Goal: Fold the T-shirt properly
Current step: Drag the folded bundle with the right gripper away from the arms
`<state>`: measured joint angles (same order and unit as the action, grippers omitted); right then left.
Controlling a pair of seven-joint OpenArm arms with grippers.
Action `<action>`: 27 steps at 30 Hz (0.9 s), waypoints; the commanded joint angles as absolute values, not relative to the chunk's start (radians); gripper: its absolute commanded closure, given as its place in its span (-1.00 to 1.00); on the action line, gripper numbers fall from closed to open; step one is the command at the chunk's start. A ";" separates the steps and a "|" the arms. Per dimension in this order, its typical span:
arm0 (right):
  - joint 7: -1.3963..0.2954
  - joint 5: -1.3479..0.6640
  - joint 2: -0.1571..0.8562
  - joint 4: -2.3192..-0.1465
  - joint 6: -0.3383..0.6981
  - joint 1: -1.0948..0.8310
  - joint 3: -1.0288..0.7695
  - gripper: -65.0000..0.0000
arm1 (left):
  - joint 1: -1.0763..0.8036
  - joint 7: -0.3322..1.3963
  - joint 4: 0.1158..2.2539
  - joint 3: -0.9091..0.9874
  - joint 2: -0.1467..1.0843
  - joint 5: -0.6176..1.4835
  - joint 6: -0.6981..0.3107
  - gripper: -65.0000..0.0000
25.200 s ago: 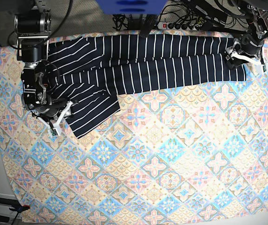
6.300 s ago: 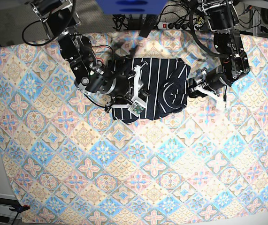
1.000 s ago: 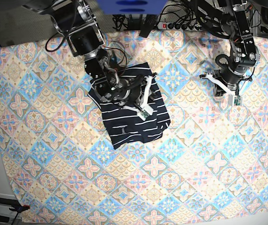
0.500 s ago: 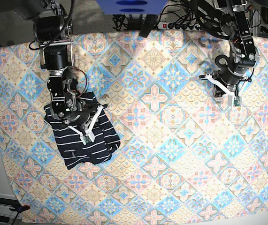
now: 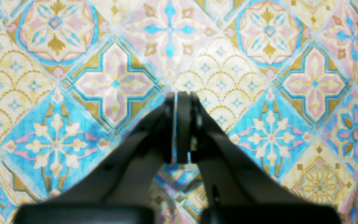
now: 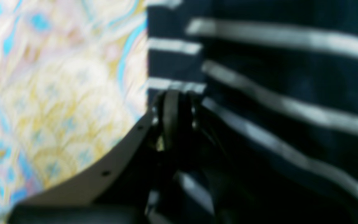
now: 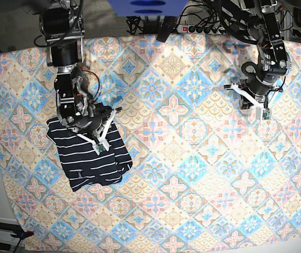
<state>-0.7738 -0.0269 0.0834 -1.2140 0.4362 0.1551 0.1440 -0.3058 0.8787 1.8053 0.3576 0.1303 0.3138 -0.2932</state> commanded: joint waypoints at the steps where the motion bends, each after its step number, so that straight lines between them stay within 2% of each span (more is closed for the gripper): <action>1: -0.750 -0.042 0.084 -1.294 0.438 0.176 0.145 0.86 | -0.302 0.863 1.821 0.361 0.139 0.320 -0.297 0.98; 5: -0.788 -0.044 0.087 -1.468 0.438 0.157 0.140 0.86 | -0.302 0.863 1.821 0.360 0.125 0.320 -0.297 0.98; 9: -0.786 -0.042 0.093 -1.495 0.438 0.165 0.133 0.86 | -0.302 0.863 1.819 0.360 0.113 0.318 -0.297 0.98; 13: -0.753 -0.042 0.094 -1.386 0.438 0.209 0.077 0.86 | -0.302 0.863 1.779 0.360 0.113 0.318 -0.297 0.98; 27: -0.504 -0.039 0.096 -0.967 0.438 0.398 0.074 0.86 | -0.302 0.863 1.767 0.360 0.111 0.320 -0.297 0.98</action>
